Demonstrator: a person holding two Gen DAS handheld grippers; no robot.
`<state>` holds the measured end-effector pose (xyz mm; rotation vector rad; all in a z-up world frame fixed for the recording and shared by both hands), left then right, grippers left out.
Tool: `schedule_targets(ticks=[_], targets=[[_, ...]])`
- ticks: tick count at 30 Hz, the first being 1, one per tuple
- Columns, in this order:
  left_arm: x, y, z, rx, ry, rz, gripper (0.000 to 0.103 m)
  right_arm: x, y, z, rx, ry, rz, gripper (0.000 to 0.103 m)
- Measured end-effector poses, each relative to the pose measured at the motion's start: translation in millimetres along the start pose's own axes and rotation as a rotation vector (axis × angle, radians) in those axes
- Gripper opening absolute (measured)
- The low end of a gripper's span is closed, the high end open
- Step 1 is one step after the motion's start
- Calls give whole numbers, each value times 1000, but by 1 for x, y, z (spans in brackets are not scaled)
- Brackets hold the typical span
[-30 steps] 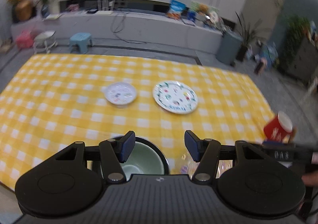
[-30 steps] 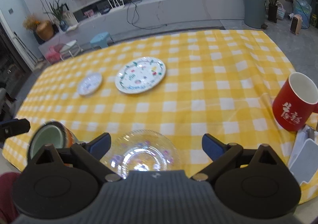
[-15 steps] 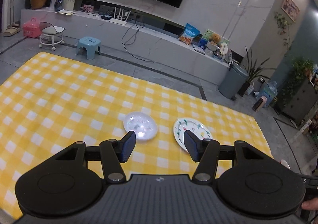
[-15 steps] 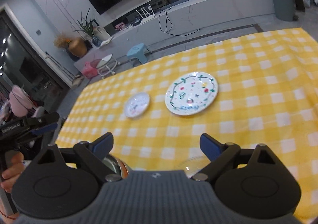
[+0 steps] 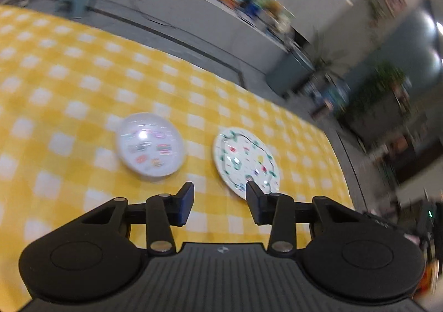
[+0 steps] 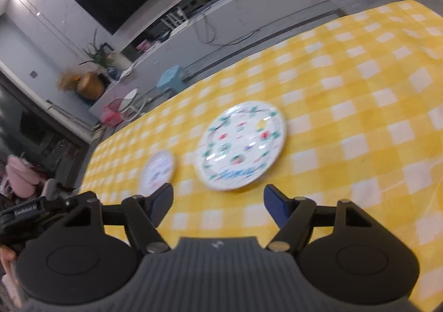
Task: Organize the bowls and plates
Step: 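Move both tools toward the white painted plates, then close the left tool on the vine-painted plate rim while the right tool grips it too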
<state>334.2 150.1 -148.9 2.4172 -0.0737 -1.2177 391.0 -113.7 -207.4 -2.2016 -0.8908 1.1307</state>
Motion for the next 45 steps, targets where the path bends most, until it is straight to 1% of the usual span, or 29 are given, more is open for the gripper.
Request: schedule_targets(ticks=[1,2,4,5,7,9,10,12,14,15,16,17,19,20,23,25,27,28,30,32,34,36,37,39,41,45], targets=[[8,5,-1,30,-33,25,46,3,7,-1,-9,-7,-2,70],[16,10,-1,58,-62,54,46,6,15,-2,-16,-12,-3,68],[28,15,-4,90,-84,94,46,13,30,-5,-12,-4,-3,65],[34,16,-6,93,-88,110,44,16,37,-7,2,1,-17,64],[47,16,-10,82,-108,147,40,24,50,-12,48,10,-72,64],[62,13,-16,50,-151,175,38,30,61,-17,103,22,-114,64],[68,12,-21,41,-157,185,38,32,67,-20,126,32,-127,64],[81,7,-29,15,-158,193,38,35,77,-26,163,61,-143,64],[95,2,-32,-32,-190,209,38,41,87,-30,198,61,-164,63],[102,-1,-32,-48,-209,207,38,44,90,-31,207,57,-166,62],[110,-5,-32,-58,-217,181,35,47,93,-32,212,52,-165,59],[115,-7,-32,-55,-213,153,32,49,95,-33,217,56,-172,55],[123,-7,-30,-27,-211,130,31,52,98,-36,232,68,-189,53],[126,-6,-30,-25,-217,135,31,54,99,-37,237,71,-199,52],[133,-4,-33,-60,-225,173,31,58,99,-41,234,64,-223,52],[138,-3,-33,-59,-231,166,31,63,98,-43,222,54,-230,51],[141,-2,-33,-45,-230,167,31,67,100,-45,223,52,-225,46],[143,-1,-33,-46,-232,173,29,68,101,-45,233,53,-225,41],[145,-3,-34,-67,-233,195,28,71,104,-45,248,50,-234,34],[148,-5,-34,-81,-226,205,25,75,107,-46,255,41,-238,22],[151,-7,-34,-94,-224,220,22,78,109,-46,262,35,-240,17],[154,-10,-34,-130,-225,237,20,78,110,-46,262,29,-244,15],[155,-12,-33,-145,-228,241,14,78,110,-46,267,26,-245,14],[156,-14,-33,-155,-232,245,6,79,113,-46,278,23,-247,10],[156,-14,-32,-151,-225,246,5,79,117,-45,295,23,-244,1],[155,-12,-31,-144,-217,239,5,77,114,-43,278,36,-237,2]])
Point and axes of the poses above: each gripper's, at about its wrist camera, not at the fingertips, and x roughly the way its jaws point, y to its right, z to its underside, the point moved 9 cm from there along x, roughly the way its jaws point, and after that the axes turned 12 degrees about -z, right-handed, at the moved point
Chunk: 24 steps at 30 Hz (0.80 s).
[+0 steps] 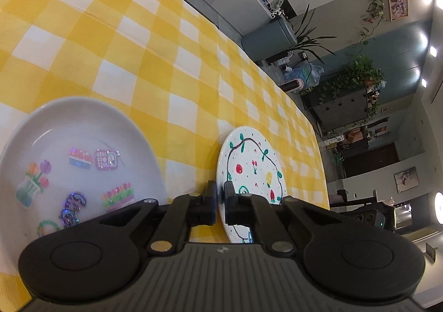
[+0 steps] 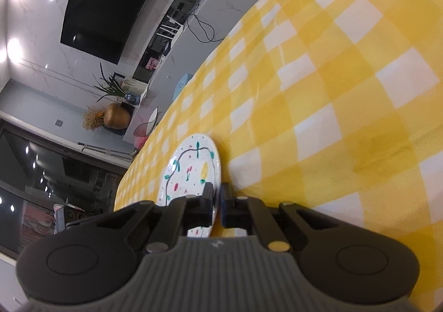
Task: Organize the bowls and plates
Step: 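Close the left tool on the vine-painted plate rim while the right tool grips it too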
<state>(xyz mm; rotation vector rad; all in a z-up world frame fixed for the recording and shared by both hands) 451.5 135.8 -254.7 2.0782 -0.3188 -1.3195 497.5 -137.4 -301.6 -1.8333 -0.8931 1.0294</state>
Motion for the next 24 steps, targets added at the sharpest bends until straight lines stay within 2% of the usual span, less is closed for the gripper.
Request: schedule_targets(ticks=[5,10,14,19,24], targets=[[-5,10,5,90,11,-34,6,-4,-5,3,-35,2,14,3],[-15,20,8,99,-24,-31,6,-13,-20,2,-57,14,4,2],[-31,36,13,145,-32,-39,6,-22,-35,5,-64,-6,21,2],[-45,51,25,133,-81,1,6,-49,-58,16,-70,-26,18,2],[-49,72,46,194,-116,-34,5,-80,-68,46,-52,-63,79,3]])
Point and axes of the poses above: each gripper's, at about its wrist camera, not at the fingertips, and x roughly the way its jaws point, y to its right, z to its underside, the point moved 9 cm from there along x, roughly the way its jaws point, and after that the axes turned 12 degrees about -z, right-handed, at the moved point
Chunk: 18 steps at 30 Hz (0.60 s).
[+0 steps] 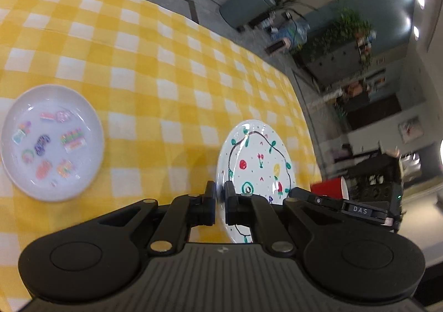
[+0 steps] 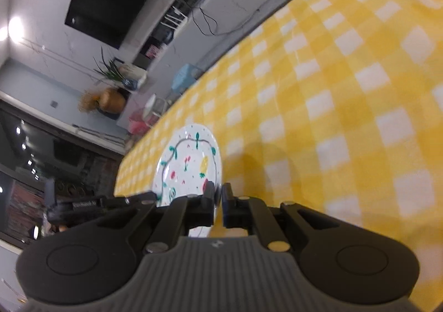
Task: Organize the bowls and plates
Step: 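Close the left tool on the vine-painted plate rim while the right tool grips it too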
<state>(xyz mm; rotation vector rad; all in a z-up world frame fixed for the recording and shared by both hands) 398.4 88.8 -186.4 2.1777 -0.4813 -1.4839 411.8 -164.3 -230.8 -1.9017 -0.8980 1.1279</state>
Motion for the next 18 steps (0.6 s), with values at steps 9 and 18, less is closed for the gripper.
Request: schedule_targets(ticks=[9,18], targets=[[13,28,39,70,-158,-12,6,-55,-3,61,42,-9,45,3],[16,43,66,151,-210,-31,7,-81,-7,107,55,-41,63,4]])
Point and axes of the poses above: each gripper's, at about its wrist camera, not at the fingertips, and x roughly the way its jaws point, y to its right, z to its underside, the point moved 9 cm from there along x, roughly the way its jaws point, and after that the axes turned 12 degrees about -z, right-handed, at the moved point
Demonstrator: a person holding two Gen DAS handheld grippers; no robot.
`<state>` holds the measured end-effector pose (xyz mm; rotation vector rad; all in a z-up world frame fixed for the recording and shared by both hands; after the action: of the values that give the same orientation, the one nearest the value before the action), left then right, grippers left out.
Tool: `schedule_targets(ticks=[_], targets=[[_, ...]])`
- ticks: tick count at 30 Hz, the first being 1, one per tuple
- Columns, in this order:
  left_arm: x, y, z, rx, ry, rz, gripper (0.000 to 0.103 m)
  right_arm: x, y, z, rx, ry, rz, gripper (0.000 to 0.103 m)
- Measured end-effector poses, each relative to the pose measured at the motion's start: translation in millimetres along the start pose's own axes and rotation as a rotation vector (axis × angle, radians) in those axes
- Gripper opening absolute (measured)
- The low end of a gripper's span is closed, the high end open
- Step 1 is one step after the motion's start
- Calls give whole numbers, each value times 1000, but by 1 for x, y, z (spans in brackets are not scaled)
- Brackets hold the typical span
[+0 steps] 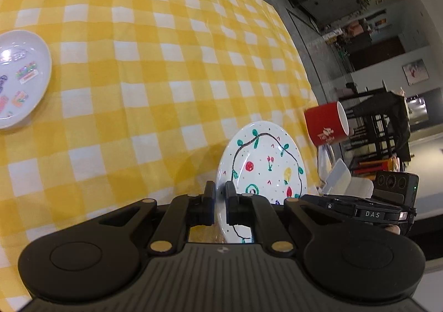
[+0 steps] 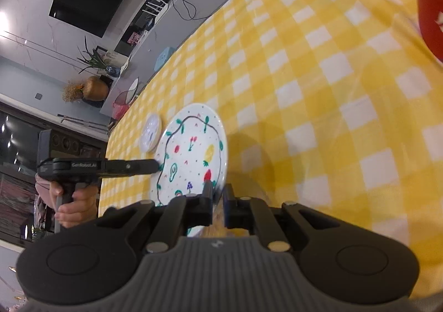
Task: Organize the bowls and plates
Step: 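Close the left tool on the vine-painted plate rim while the right tool grips it too, then carry the vine-painted plate with both tools and set it down near the bowls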
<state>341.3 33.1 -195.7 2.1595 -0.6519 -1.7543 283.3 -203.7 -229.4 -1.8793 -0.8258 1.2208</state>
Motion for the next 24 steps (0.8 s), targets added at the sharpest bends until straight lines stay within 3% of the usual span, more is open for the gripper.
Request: schedule_targets(ticks=[6,17,24], targets=[[5,15,11,38,-30,-45,7,-9,2,15,23,-16,-6,5],[29,33,32,213,-78,-180,11,-7,19,45,78,-107,22,6],[38,29,35,231,-107,-218,12,-3,31,52,141,-145,24,6]])
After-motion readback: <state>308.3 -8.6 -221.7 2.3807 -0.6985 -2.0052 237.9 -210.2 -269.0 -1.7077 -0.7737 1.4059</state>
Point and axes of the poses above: each gripper's, at about its wrist camera, not at the fingertips, and x roughly the way its jaws point, y to its right, z to its underside, the point moved 9 cm from there along x, roughly the way its jaws point, and after that the axes turned 12 degrees about -z, right-handed, at the moved point
